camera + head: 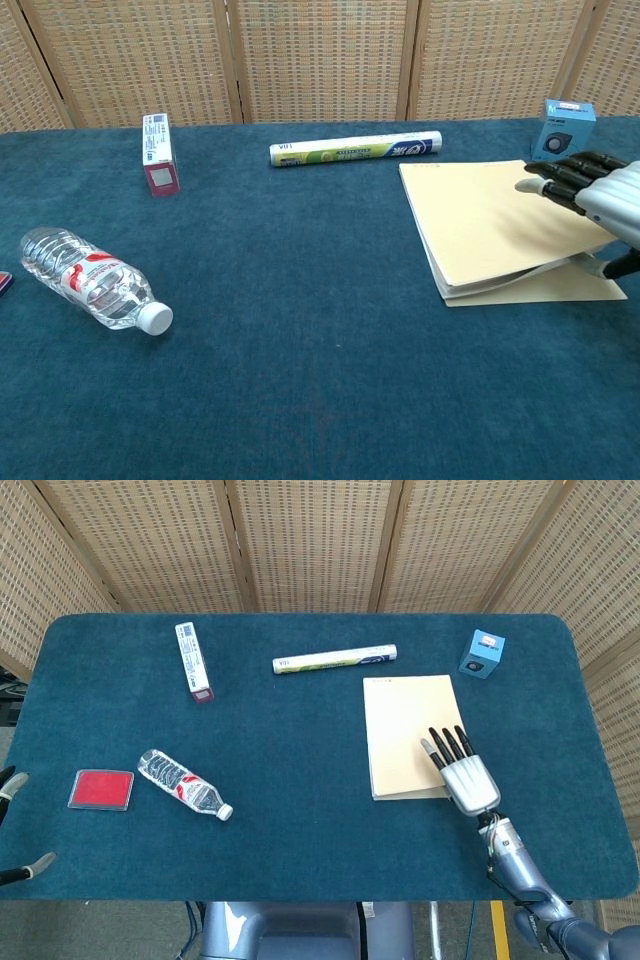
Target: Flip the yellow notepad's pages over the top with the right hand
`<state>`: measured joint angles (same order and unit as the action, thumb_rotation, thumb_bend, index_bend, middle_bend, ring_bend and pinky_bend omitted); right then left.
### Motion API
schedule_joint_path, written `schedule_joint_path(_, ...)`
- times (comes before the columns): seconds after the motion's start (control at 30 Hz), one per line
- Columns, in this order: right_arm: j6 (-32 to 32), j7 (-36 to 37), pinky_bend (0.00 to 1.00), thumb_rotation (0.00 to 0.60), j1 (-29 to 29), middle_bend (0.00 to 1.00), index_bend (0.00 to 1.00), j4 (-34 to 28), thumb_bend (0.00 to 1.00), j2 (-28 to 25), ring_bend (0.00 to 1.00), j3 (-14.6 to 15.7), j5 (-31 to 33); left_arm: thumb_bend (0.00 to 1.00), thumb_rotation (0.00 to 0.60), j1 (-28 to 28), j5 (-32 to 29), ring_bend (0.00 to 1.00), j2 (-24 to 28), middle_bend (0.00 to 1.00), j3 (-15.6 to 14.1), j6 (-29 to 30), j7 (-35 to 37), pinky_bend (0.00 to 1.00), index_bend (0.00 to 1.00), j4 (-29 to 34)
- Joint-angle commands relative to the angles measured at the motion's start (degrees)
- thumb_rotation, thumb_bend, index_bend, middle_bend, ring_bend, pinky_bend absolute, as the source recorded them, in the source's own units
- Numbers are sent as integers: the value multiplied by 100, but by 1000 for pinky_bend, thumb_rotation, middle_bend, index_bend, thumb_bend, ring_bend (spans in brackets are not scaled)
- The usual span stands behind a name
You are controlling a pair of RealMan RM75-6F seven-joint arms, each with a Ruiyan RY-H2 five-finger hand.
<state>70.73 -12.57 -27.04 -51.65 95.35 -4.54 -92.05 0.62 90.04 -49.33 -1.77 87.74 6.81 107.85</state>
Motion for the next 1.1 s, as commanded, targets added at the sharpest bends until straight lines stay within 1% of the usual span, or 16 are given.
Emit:
schedule_joint_path(0.03,-164,-81,0,600,-150,0,5,-53,466,16,0,-93,101,0,600,-8,-16,0,3,0,6,-12,2,0,0,4)
schedule_joint_path(0.07,-215,-94,0,600,-197,0,14,-53,466,29,0,-130,140,0,600,-12,-27,0,5,0,9,-22,5,0,0,5)
schedule_joint_path(0.1,-263,-103,0,600,-234,3,47,-54,466,39,0,-158,177,0,600,-16,-33,0,7,0,9,-31,10,0,0,6)
schedule_joint_path(0.17,-316,-77,10,600,-299,66,135,-56,466,59,21,-207,232,0,600,-22,-46,0,14,0,13,-40,21,0,0,8)
schedule_joint_path(0.2,-293,-49,45,600,-322,139,193,-44,474,72,63,-228,231,0,600,-23,-52,0,15,0,15,-42,22,0,0,8)
schedule_joint_path(0.23,-232,9,102,600,-356,223,248,11,492,101,122,-244,204,0,600,-26,-61,0,16,0,18,-48,25,0,0,8)
schedule_joint_path(0.27,-143,72,152,600,-385,274,284,111,510,140,165,-240,148,0,600,-29,-69,0,19,0,20,-54,33,0,0,8)
schedule_joint_path(0.3,-75,128,230,600,-400,334,331,225,542,185,218,-224,105,0,600,-32,-76,0,22,0,23,-58,38,0,0,7)
schedule_joint_path(0.33,-18,195,302,600,-417,383,375,338,573,227,260,-197,56,0,600,-35,-80,0,23,0,24,-64,42,0,0,7)
schedule_joint_path(0.4,35,407,391,600,-445,442,434,551,610,294,312,-117,-31,0,600,-43,-85,0,27,0,26,-77,50,0,0,5)
schedule_joint_path(0.43,37,520,416,600,-458,466,458,653,620,319,331,-75,-63,0,600,-46,-86,0,29,0,26,-83,54,0,0,5)
schedule_joint_path(0.6,20,888,465,600,-526,562,571,1092,620,383,393,140,-226,0,600,-50,-54,0,28,0,13,-89,46,0,0,7)
schedule_joint_path(0.73,204,1216,481,600,-558,616,648,1353,620,406,413,256,-363,0,600,-46,-47,0,24,0,12,-76,39,0,0,11)
schedule_joint_path(0.87,425,1597,482,600,-563,628,659,1498,620,339,416,433,-567,0,600,-46,-51,0,28,0,13,-75,43,0,0,12)
schedule_joint_path(0.97,712,1984,482,600,-488,628,661,1599,620,261,416,610,-741,0,600,-43,-38,0,32,0,7,-70,56,0,0,7)
schedule_joint_path(1.1,1054,2225,482,600,-369,629,662,1638,620,125,416,810,-938,0,600,-26,-13,0,36,0,-2,-37,82,0,0,3)
